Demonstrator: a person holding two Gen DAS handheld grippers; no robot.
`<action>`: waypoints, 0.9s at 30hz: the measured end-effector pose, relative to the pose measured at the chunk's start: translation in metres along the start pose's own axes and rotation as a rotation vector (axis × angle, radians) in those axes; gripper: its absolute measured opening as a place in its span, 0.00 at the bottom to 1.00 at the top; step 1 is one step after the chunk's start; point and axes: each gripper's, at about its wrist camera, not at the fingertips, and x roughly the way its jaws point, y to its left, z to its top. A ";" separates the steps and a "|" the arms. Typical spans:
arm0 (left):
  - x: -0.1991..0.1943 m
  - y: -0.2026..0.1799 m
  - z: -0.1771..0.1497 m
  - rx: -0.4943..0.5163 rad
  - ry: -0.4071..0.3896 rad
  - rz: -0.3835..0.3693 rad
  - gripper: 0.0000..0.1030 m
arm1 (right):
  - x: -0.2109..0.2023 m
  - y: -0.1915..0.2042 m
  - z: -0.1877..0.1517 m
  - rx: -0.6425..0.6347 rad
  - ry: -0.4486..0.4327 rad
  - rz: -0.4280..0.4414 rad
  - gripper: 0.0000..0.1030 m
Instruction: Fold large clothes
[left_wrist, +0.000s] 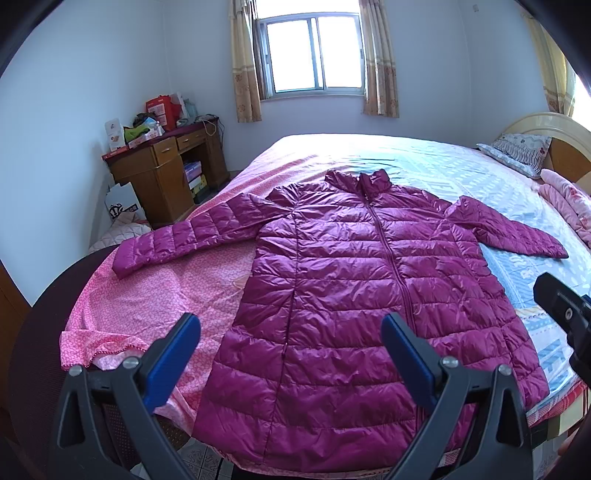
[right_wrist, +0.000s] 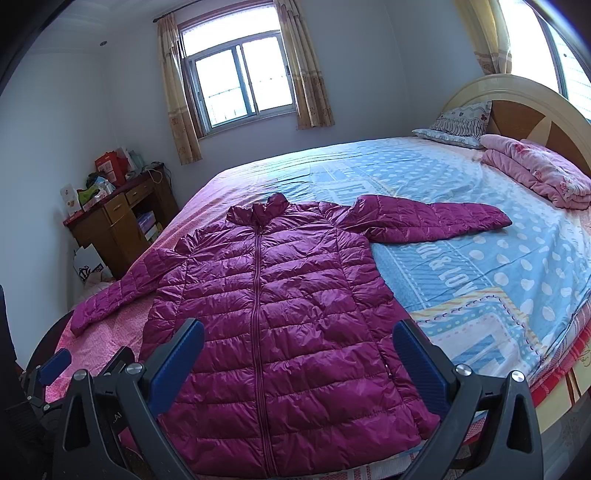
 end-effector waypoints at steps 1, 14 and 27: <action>0.000 0.000 0.000 0.000 0.000 0.000 0.97 | 0.000 0.000 0.000 0.000 0.000 -0.001 0.99; 0.000 -0.001 -0.001 0.003 0.004 0.001 0.97 | 0.002 0.000 -0.001 0.006 0.013 0.000 0.99; 0.001 -0.001 -0.005 0.013 0.009 0.003 0.97 | 0.006 -0.002 -0.002 0.006 0.021 -0.002 0.99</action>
